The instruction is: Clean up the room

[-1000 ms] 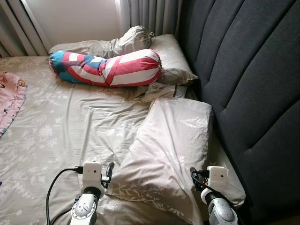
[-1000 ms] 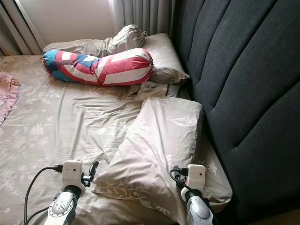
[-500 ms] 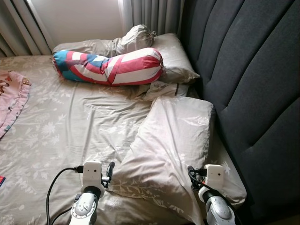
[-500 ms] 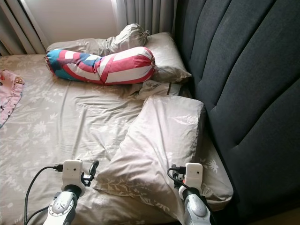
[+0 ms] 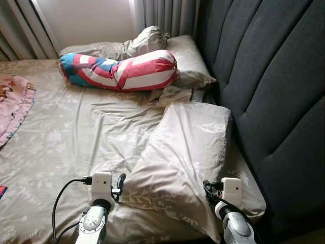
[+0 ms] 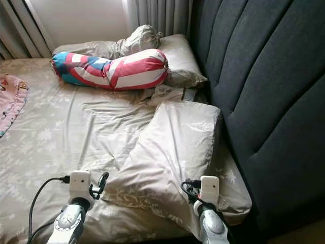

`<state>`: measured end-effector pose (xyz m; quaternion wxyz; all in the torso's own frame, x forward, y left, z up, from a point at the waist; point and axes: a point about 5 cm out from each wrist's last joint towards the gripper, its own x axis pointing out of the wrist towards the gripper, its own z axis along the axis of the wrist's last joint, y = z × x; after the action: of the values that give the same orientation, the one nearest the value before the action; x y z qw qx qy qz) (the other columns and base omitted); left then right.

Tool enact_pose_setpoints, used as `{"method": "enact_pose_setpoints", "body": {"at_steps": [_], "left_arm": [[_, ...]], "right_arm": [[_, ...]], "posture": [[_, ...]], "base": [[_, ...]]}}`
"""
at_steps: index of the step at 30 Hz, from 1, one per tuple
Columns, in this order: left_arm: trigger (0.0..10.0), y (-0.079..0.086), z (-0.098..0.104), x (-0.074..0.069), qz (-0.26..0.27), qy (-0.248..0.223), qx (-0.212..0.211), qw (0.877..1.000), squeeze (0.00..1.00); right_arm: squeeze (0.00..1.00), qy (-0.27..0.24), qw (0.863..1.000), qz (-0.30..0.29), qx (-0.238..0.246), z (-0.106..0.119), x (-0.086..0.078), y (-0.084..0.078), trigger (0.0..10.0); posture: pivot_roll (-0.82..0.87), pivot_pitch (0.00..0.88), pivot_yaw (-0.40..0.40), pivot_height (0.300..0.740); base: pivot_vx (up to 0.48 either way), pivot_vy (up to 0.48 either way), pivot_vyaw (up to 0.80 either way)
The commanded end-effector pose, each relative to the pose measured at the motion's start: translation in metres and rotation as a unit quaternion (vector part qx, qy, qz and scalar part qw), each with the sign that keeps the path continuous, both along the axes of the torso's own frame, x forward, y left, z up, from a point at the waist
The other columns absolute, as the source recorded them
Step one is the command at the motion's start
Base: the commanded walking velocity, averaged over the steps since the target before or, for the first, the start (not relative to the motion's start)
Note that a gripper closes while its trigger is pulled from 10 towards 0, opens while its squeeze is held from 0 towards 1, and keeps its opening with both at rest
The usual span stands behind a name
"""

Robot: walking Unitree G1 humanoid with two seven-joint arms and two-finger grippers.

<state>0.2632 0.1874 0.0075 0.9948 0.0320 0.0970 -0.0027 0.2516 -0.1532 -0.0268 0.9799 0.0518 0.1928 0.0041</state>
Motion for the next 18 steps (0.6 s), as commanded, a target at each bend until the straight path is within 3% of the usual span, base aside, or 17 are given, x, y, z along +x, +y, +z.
{"method": "enact_pose_setpoints", "body": {"at_steps": [1,18], "left_arm": [[10.0,-0.0018,0.0019,0.0022,-0.005,-0.001,-0.004,1.000,0.00],[10.0,-0.0060,0.0016,0.0054,-0.017,0.005,-0.015,1.000,0.00]], "right_arm": [[0.00,0.006,1.000,0.001,0.002,-0.0012,-0.0005,0.0002,10.0],[0.00,0.031,0.999,0.016,0.002,-0.0057,-0.0017,0.0019,10.0]], "posture": [[-0.09,0.060,-0.031,0.675],[-0.09,0.050,-0.033,0.675]], "base": [[0.000,0.000,0.00],[0.000,0.000,0.00]]}}
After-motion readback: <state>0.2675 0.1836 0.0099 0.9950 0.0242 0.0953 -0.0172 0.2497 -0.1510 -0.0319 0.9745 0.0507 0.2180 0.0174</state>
